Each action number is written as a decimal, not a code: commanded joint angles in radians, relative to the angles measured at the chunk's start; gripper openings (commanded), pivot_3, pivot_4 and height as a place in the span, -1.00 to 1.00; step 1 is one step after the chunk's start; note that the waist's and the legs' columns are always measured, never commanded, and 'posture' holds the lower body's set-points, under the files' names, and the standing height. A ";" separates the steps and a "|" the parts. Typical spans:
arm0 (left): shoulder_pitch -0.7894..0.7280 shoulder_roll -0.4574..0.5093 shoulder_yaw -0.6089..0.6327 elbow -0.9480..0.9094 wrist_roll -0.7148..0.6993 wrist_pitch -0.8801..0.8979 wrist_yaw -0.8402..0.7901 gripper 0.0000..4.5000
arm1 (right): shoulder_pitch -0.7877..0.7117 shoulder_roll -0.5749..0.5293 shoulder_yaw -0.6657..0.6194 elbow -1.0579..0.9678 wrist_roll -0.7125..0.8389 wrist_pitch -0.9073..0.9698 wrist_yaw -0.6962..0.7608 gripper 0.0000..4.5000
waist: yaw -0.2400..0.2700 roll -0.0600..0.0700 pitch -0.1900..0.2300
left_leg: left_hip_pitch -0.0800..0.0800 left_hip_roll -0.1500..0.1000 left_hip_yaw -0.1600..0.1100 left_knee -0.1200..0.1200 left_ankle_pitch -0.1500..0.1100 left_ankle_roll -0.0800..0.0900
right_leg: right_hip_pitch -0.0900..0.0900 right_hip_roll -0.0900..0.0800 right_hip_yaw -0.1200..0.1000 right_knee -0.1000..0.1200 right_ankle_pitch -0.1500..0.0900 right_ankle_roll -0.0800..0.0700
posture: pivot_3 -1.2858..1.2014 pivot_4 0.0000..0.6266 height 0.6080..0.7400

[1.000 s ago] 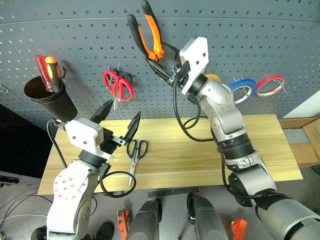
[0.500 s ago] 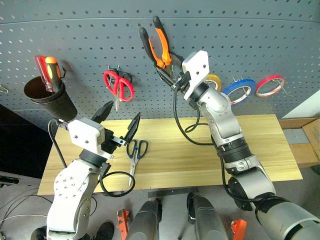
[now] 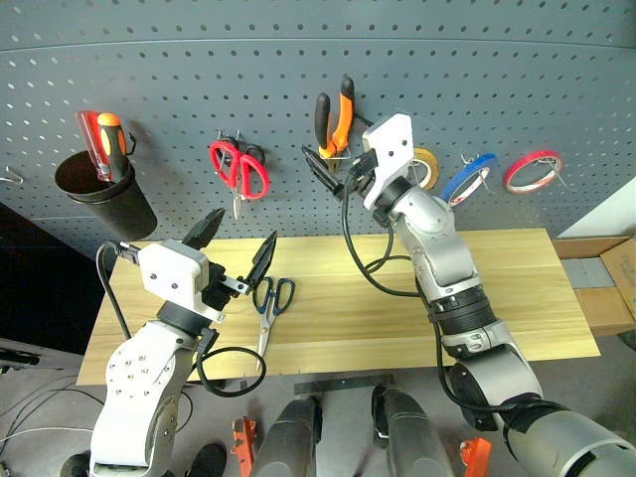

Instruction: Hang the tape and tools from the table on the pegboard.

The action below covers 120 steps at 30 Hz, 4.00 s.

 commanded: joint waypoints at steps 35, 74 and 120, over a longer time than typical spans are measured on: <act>0.002 -0.066 -0.202 0.285 0.192 0.633 0.180 0.82 | 0.347 -0.388 0.269 -0.708 0.309 0.701 0.379 0.98 | -0.017 -0.001 -0.011 | 0.003 0.001 0.000 0.000 -0.002 0.003 | 0.005 0.000 -0.002 -0.004 0.000 0.001 | -0.02 -0.05 1.00; -0.036 -0.014 -0.288 0.279 0.296 0.339 0.133 -0.75 | 0.483 -0.591 0.235 -0.597 0.167 0.573 0.462 1.00 | -0.025 -0.002 -0.011 | 0.002 0.001 0.000 0.000 -0.002 0.002 | 0.005 -0.001 -0.002 -0.004 0.000 0.001 | -0.01 -0.07 1.00; -0.051 -0.064 -0.052 0.296 0.272 -0.223 0.127 -0.75 | 0.370 -0.482 0.224 -0.440 0.140 0.425 0.582 1.00 | 0.025 -0.002 -0.013 | 0.002 0.001 -0.001 0.000 -0.002 0.002 | 0.006 -0.001 -0.004 -0.005 0.000 0.001 | 0.04 -0.24 1.00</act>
